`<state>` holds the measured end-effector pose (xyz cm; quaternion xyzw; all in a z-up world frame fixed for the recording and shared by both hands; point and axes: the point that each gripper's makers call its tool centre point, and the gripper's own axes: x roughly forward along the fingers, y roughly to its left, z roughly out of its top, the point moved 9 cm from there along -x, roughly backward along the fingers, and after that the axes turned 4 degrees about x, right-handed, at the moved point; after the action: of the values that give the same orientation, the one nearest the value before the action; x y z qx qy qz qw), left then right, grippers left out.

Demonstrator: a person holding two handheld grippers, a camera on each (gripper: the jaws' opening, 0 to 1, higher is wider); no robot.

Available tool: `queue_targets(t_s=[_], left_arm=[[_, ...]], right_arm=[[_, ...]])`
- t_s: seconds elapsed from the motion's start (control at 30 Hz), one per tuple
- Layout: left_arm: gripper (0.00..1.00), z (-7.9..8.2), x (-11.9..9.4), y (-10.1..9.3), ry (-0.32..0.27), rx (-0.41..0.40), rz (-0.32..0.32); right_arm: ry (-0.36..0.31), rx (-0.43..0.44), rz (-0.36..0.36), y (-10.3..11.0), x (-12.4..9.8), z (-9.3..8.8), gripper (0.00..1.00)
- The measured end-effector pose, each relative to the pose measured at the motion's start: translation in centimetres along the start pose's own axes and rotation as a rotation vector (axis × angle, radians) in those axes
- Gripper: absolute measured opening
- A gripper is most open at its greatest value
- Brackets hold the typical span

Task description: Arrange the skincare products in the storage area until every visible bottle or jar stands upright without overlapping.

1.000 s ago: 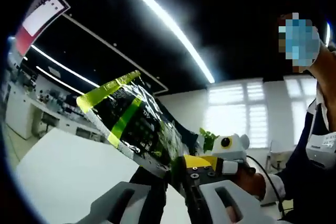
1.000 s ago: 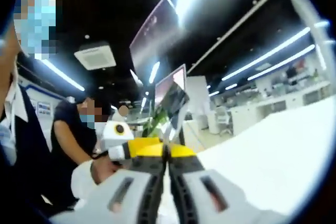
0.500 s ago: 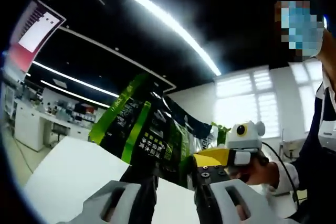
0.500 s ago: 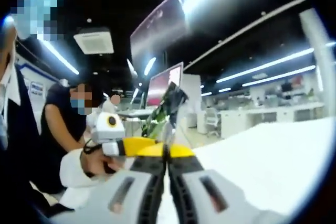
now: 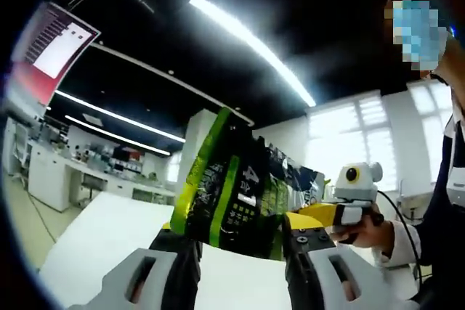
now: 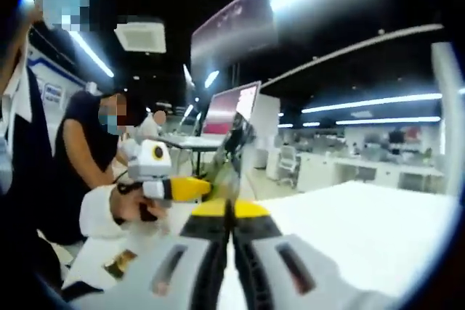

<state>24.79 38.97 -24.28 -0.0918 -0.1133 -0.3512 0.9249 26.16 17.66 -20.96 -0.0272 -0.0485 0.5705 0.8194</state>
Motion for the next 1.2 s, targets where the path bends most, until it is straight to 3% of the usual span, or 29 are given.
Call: queue_targets(t_s=[0.07,0.17,0.33,0.4,0.53,0.7,0.87,1.0,1.2], left_arm=[[0.47,0.0,0.0,0.1,0.002,-0.001,0.004],[0.51,-0.2,0.1,0.1,0.017,0.007,0.012],[0.51,-0.8,0.5,-0.2,0.085,0.052,0.009],[0.46,-1.1,0.6,-0.4,0.106,0.060,0.000],[0.29,-1.7,0.6,-0.7,0.182,0.161,0.002],[0.16,-2.1,1.0,-1.4,0.226,0.160,-0.018],[0.10,-2.7,0.7,-0.8,0.303,0.130,0.051],[0.09,-2.4,0.4,-0.5,0.290,0.111,0.088],[0.03,-2.2,0.1,-0.3,0.298,0.105,0.144]], right_arm=[[-0.004,-0.004,0.005,-0.1,-0.4,-0.1,0.00],[0.039,-0.034,-0.006,-0.1,-0.6,-0.4,0.00],[0.034,-0.054,-0.023,0.1,-1.0,-0.4,0.00],[0.025,-0.049,-0.038,-0.2,-1.3,-0.3,0.00],[-0.002,-0.046,-0.092,-0.5,-1.6,0.0,0.00],[-0.011,-0.175,-0.186,-0.3,-1.9,0.6,0.00],[-0.003,-0.232,-0.180,0.6,-1.4,0.6,0.00],[0.016,-0.260,-0.179,0.8,-1.2,0.4,0.00],[0.051,-0.198,-0.141,1.0,-0.8,-0.1,0.00]])
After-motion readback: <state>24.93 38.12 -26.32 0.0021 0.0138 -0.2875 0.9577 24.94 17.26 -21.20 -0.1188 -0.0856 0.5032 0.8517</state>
